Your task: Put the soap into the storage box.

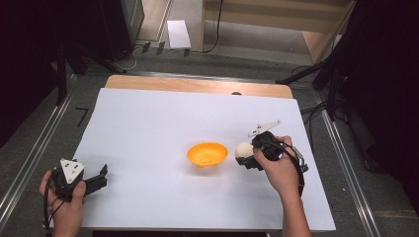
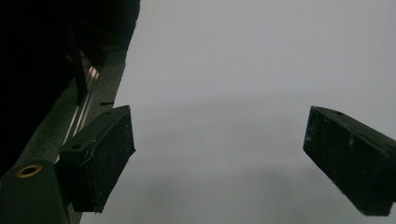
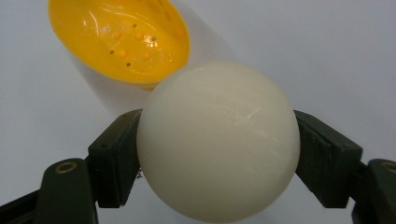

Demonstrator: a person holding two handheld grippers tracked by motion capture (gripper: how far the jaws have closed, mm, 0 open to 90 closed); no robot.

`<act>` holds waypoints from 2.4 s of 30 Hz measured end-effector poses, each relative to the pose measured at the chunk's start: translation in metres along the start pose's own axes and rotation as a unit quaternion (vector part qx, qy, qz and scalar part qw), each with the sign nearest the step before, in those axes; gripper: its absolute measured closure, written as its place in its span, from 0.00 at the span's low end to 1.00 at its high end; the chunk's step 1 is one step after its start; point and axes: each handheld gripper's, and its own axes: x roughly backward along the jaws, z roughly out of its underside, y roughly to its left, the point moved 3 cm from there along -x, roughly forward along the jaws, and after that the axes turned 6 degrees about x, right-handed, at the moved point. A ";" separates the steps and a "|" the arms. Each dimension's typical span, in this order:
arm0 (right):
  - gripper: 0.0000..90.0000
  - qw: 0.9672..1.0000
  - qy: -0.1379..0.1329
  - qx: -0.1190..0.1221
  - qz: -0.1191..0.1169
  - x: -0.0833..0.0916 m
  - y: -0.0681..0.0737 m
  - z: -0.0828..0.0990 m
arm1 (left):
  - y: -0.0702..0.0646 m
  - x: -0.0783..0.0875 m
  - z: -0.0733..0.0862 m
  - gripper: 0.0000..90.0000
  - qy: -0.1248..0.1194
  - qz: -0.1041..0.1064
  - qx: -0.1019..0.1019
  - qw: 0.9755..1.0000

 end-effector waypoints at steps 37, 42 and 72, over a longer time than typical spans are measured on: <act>0.27 1.000 0.000 0.018 -0.010 -0.003 0.009 -0.022 | 0.000 0.000 0.000 0.10 0.000 0.000 0.000 1.000; 0.27 1.000 -0.002 0.022 -0.012 -0.005 0.012 -0.026 | 0.000 0.000 0.000 0.10 0.001 0.000 0.000 1.000; 0.27 0.999 -0.002 0.043 -0.025 -0.017 0.025 -0.048 | 0.000 0.000 0.000 0.10 0.000 0.001 0.000 1.000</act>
